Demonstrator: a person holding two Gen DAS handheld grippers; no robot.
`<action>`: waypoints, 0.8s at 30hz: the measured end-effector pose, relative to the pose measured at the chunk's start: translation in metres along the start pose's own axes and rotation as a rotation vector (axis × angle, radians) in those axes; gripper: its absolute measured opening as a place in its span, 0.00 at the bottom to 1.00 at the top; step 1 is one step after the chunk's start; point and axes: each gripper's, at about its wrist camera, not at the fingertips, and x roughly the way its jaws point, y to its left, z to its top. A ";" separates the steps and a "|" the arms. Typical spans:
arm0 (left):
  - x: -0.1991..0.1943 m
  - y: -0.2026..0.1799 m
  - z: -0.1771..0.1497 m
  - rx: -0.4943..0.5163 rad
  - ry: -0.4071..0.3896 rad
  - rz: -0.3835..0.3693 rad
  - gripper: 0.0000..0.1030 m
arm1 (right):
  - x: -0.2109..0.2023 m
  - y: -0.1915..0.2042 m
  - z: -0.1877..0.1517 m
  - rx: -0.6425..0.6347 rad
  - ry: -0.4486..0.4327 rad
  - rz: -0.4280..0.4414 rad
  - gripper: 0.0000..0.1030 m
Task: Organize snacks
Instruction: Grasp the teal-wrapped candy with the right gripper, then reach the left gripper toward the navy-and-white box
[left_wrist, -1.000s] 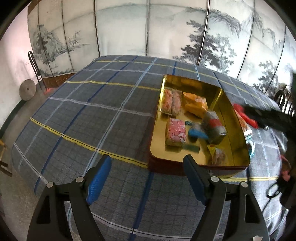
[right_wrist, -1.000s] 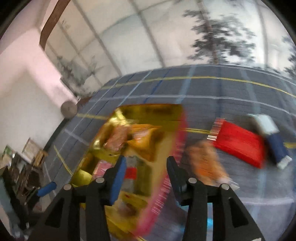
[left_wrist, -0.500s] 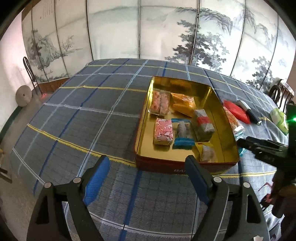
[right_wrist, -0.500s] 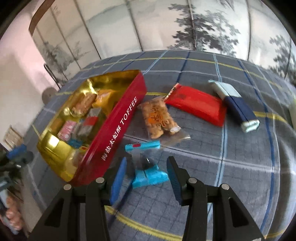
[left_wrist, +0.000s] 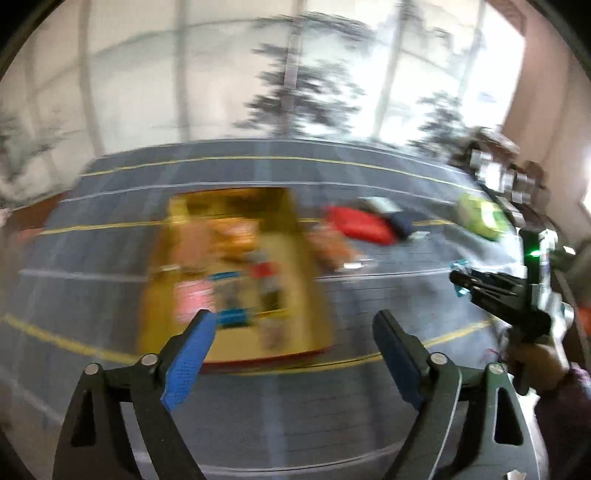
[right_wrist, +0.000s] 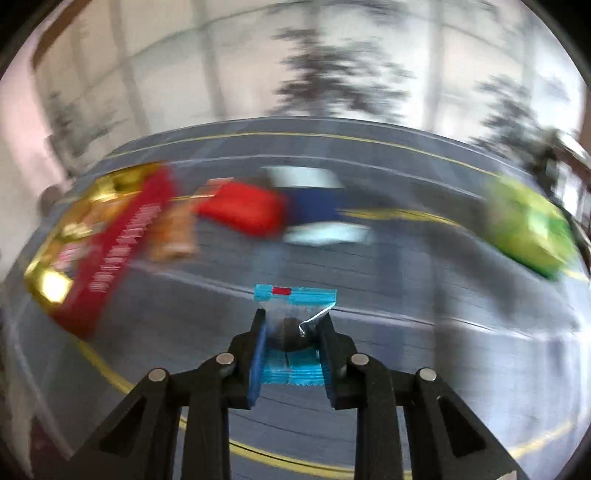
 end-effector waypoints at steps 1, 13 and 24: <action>0.007 -0.012 0.008 0.012 0.024 -0.054 0.86 | -0.006 -0.029 -0.005 0.042 -0.004 -0.048 0.25; 0.165 -0.109 0.113 -0.112 0.325 -0.316 0.86 | -0.017 -0.157 -0.039 0.227 -0.060 -0.159 0.25; 0.250 -0.138 0.119 -0.191 0.503 -0.274 0.85 | -0.021 -0.155 -0.038 0.220 -0.116 -0.040 0.25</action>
